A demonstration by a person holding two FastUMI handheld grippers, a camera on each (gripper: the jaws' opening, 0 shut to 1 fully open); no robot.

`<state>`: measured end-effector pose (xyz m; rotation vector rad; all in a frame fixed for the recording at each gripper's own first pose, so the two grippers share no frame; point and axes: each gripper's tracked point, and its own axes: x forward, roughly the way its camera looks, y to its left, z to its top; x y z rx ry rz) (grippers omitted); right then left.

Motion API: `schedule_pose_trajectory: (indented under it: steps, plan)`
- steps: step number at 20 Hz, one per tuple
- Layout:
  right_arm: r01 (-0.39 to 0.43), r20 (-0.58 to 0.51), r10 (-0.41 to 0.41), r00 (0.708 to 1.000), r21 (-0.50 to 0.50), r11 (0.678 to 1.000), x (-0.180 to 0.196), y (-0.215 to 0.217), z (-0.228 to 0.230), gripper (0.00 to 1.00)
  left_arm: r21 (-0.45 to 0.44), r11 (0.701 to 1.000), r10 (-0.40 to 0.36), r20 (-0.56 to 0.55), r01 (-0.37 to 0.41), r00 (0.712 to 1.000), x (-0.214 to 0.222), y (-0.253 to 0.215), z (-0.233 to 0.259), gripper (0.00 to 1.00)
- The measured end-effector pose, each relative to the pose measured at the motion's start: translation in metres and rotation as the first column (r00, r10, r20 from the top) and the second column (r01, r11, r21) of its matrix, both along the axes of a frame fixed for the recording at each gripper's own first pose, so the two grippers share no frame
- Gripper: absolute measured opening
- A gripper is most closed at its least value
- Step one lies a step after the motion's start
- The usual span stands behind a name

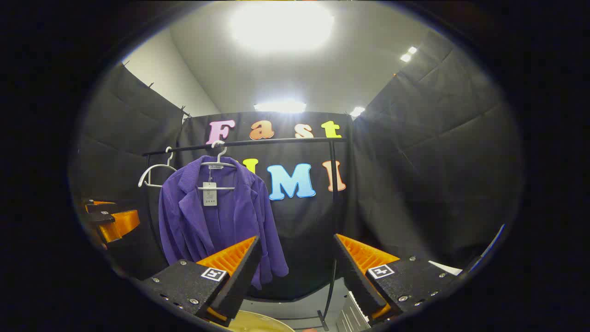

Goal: Grasp the clothes on the hanger with both hands and then place them into the laundry hamper below.

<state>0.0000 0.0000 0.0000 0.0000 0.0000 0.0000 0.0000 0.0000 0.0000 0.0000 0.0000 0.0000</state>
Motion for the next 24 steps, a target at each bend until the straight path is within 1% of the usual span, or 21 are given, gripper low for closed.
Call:
schedule_pose_trajectory:
  steps: [1,2,3,4,6,7,8,14,18,19,20,23,24]
  plan:
    - [-0.001,-0.004,0.001,1.000,0.001,1.000,0.001,0.000,-0.001,0.95,0.003,1.000,0.001,0.001,-0.001,1.000,0.000,0.000,0.000,0.87]
    - [-0.003,-0.004,0.003,1.000,0.000,1.000,0.001,0.000,-0.001,0.95,0.003,1.000,0.003,0.001,-0.003,1.000,0.001,0.000,0.001,0.98]
    - [-0.005,-0.002,0.005,1.000,-0.002,1.000,0.002,0.000,0.000,0.95,0.003,1.000,0.006,0.001,-0.006,1.000,0.001,0.001,0.001,0.87]
    - [-0.007,0.002,0.007,1.000,-0.004,1.000,0.002,-0.001,0.001,0.95,0.003,1.000,0.010,0.001,-0.010,1.000,0.002,0.002,0.002,0.98]
    - [-0.015,0.004,0.015,1.000,-0.014,1.000,0.005,0.000,0.002,0.95,0.002,1.000,0.016,0.002,-0.016,1.000,0.005,0.002,0.002,0.98]
    - [-0.018,0.003,0.018,1.000,-0.016,1.000,0.007,-0.001,0.001,0.95,0.000,1.000,0.018,0.002,-0.018,1.000,0.007,0.001,0.001,0.92]
    - [-0.021,0.003,0.021,1.000,-0.016,1.000,0.008,-0.001,0.002,0.95,-0.003,1.000,0.020,0.001,-0.020,1.000,0.009,0.001,0.000,0.98]
    - [-0.040,-0.005,0.040,0.999,-0.010,0.999,0.021,-0.003,0.001,0.95,-0.020,0.999,0.033,-0.008,-0.033,0.999,0.014,-0.007,-0.002,0.98]
    - [-0.068,0.001,0.068,0.998,0.003,0.998,0.030,-0.002,0.009,0.95,-0.019,0.999,0.043,-0.001,-0.043,0.999,0.024,-0.011,0.004,0.98]
    - [-0.079,0.004,0.079,0.997,0.009,0.997,0.035,-0.001,0.013,0.92,-0.022,0.999,0.046,0.000,-0.046,0.999,0.028,-0.012,0.006,0.98]
    - [-0.092,0.005,0.092,0.996,0.016,0.996,0.045,0.001,0.016,0.95,-0.026,0.998,0.052,-0.002,-0.052,0.999,0.033,-0.014,0.008,0.98]
    - [-0.129,0.011,0.129,0.992,0.025,0.991,0.066,0.008,0.025,0.95,-0.040,0.997,0.062,0.003,-0.062,0.998,0.044,-0.021,0.014,0.98]
    - [-0.139,0.018,0.139,0.990,0.025,0.990,0.071,0.010,0.028,0.95,-0.040,0.997,0.063,0.009,-0.062,0.998,0.049,-0.025,0.017,0.96]
